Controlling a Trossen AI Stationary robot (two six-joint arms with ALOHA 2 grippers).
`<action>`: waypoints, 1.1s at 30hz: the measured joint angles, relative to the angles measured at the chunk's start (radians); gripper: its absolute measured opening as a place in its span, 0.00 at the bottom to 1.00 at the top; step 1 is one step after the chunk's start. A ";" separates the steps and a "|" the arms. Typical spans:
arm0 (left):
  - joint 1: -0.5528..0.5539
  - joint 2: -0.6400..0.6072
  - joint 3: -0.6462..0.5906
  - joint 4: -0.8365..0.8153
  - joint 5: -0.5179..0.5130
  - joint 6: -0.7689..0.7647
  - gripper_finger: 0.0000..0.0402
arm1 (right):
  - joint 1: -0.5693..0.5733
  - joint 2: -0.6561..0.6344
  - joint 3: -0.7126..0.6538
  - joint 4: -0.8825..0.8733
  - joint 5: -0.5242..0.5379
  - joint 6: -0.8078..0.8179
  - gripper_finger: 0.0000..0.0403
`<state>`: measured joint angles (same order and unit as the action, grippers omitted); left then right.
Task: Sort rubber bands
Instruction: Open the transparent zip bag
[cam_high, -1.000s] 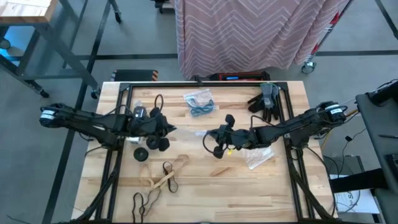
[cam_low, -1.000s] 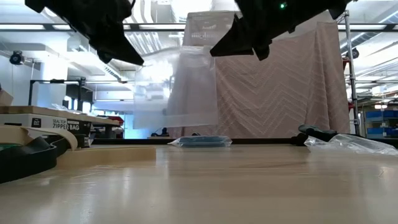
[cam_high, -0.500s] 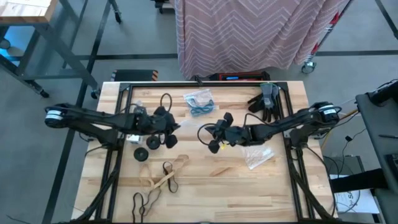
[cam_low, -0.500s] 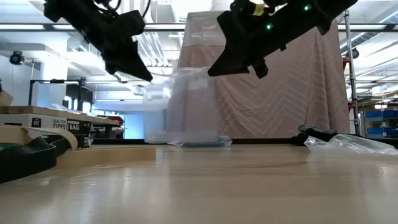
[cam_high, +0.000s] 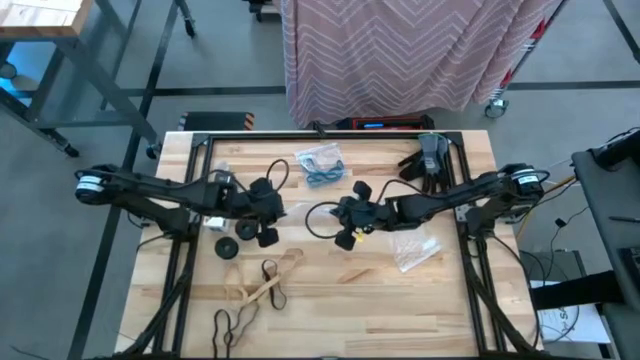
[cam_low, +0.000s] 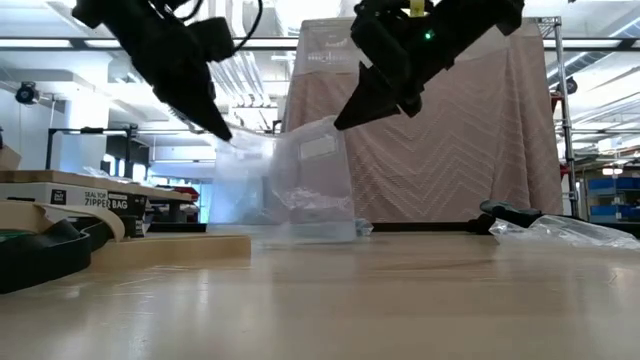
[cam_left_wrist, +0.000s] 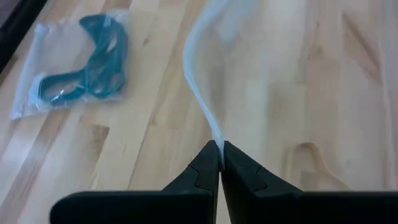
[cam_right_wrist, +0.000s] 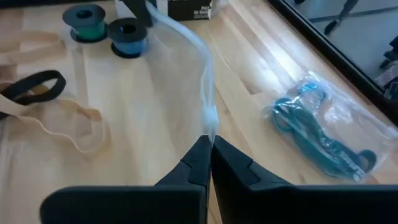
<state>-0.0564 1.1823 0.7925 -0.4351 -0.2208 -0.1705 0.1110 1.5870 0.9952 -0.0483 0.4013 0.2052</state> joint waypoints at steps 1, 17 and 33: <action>-0.009 -0.010 -0.001 -0.001 0.005 0.006 0.00 | 0.003 -0.001 0.003 -0.008 -0.001 -0.013 0.00; -0.192 -0.078 -0.003 -0.006 0.031 0.130 0.00 | 0.052 -0.036 0.128 -0.236 -0.123 -0.277 0.00; -0.213 -0.095 -0.004 0.073 0.154 0.162 0.00 | 0.175 -0.054 0.082 -0.080 -0.064 -0.271 0.00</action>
<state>-0.2698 1.0878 0.7887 -0.3621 -0.0668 -0.0088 0.2859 1.5326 1.0769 -0.1284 0.3370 -0.0658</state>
